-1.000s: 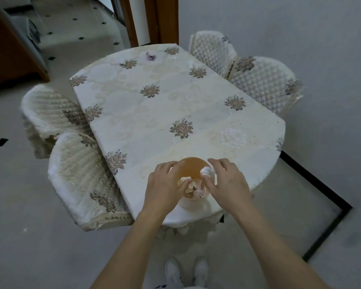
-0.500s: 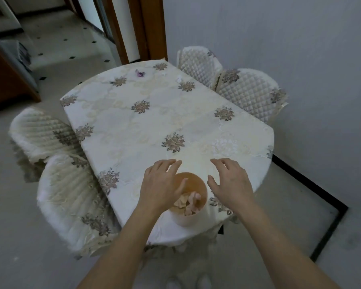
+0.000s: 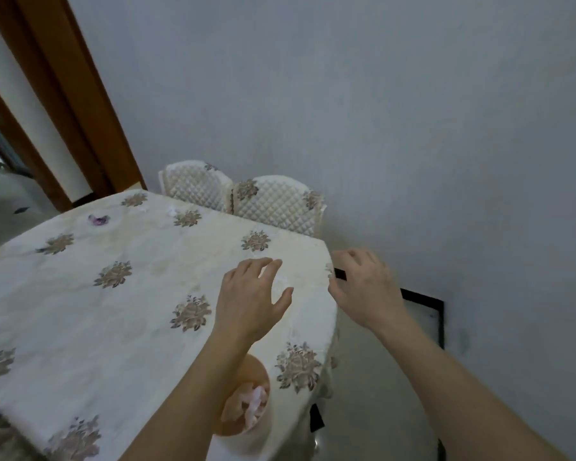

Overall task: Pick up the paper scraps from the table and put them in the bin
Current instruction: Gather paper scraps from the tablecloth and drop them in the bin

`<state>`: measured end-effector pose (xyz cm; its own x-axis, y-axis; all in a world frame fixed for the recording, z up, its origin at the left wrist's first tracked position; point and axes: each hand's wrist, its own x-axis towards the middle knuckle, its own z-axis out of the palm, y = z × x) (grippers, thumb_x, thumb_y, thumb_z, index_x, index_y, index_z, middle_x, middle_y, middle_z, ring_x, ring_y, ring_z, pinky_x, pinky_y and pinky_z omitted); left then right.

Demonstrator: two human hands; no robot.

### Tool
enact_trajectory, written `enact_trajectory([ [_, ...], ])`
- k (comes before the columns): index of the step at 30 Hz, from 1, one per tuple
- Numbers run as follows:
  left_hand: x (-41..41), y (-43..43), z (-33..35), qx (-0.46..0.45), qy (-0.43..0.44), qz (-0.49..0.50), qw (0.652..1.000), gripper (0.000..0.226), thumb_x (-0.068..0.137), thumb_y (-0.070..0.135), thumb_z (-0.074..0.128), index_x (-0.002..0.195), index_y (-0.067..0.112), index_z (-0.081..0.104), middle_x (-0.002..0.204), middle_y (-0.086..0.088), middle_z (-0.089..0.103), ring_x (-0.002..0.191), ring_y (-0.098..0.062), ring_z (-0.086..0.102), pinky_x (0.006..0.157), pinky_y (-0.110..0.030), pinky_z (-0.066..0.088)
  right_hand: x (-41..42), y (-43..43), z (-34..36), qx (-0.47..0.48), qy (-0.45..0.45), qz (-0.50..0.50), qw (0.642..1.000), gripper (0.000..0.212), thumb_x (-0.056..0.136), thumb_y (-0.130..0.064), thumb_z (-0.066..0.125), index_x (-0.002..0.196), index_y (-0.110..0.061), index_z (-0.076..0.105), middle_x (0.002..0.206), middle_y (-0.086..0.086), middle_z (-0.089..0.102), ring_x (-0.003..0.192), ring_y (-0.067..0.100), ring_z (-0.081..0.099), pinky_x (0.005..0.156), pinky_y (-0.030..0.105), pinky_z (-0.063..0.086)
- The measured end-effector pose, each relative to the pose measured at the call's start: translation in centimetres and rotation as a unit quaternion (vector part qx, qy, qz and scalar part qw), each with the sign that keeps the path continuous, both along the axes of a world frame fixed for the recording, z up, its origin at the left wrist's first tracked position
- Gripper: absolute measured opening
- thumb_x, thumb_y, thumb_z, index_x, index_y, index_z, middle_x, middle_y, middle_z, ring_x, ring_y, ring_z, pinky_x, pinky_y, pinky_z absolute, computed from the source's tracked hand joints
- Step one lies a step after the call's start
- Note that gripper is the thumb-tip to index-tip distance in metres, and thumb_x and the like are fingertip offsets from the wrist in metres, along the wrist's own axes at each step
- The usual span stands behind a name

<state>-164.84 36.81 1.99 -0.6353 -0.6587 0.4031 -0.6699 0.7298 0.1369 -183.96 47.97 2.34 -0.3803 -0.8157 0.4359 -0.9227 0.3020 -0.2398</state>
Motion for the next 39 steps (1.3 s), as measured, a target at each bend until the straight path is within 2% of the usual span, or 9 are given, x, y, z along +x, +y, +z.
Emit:
enact_trajectory([
  [5,-3.2,1.3,-0.1,0.0,0.005,-0.071,0.997,0.057,0.086,0.057,0.045,0.13,0.022,0.058,0.128,0.002,0.063,0.12,-0.022,0.054,0.094,-0.043,0.046,-2.1,5.0,-0.1,0.007,0.016,-0.083,0.996,0.04,0.079,-0.035,0.061,0.113,-0.015,0.062,0.107,0.007,0.065,0.096,0.03,0.059,0.08,0.042,0.051],
  [11,-6.5,3.7,-1.1,0.001,0.005,-0.14,0.99,0.056,0.086,0.057,0.044,0.126,0.022,0.06,0.125,0.002,0.064,0.117,-0.021,0.057,0.091,-0.042,0.047,-3.2,10.0,-0.9,0.021,0.022,-0.166,0.986,0.04,0.08,-0.035,0.061,0.113,-0.013,0.063,0.108,0.008,0.065,0.098,0.03,0.059,0.078,0.04,0.05],
  [16,-9.3,5.0,-1.7,0.003,0.0,-0.182,0.983,0.052,0.086,0.056,0.049,0.125,0.023,0.06,0.122,0.003,0.065,0.114,-0.021,0.057,0.089,-0.041,0.047,-4.3,12.5,-1.8,0.033,0.0,-0.199,0.979,0.048,0.079,-0.041,0.049,0.118,-0.015,0.061,0.113,0.007,0.063,0.103,0.029,0.057,0.083,0.044,0.05],
  [23,-15.1,5.0,-2.5,-0.011,-0.012,-0.218,0.976,0.059,0.086,0.059,0.039,0.126,0.021,0.059,0.121,0.0,0.065,0.114,-0.022,0.056,0.089,-0.04,0.047,-8.5,13.3,-3.1,0.012,0.001,-0.222,0.975,0.044,0.079,-0.035,0.057,0.117,-0.014,0.062,0.111,0.007,0.064,0.103,0.027,0.057,0.085,0.042,0.05],
  [29,-23.0,3.2,-4.0,-0.004,-0.033,-0.229,0.973,0.06,0.086,0.059,0.04,0.128,0.021,0.058,0.123,0.0,0.064,0.115,-0.022,0.055,0.091,-0.041,0.048,-16.1,11.2,-4.9,0.024,-0.018,-0.226,0.974,0.044,0.08,-0.035,0.056,0.118,-0.013,0.061,0.111,0.009,0.063,0.104,0.029,0.057,0.085,0.043,0.05],
  [39,-39.2,-3.3,-4.3,0.005,-0.036,-0.173,0.984,0.059,0.087,0.058,0.04,0.127,0.02,0.06,0.123,0.0,0.065,0.115,-0.022,0.056,0.089,-0.041,0.049,-34.3,3.7,-5.0,0.024,-0.033,-0.177,0.983,0.045,0.082,-0.035,0.057,0.122,-0.014,0.06,0.111,0.007,0.063,0.103,0.027,0.057,0.083,0.041,0.05],
])
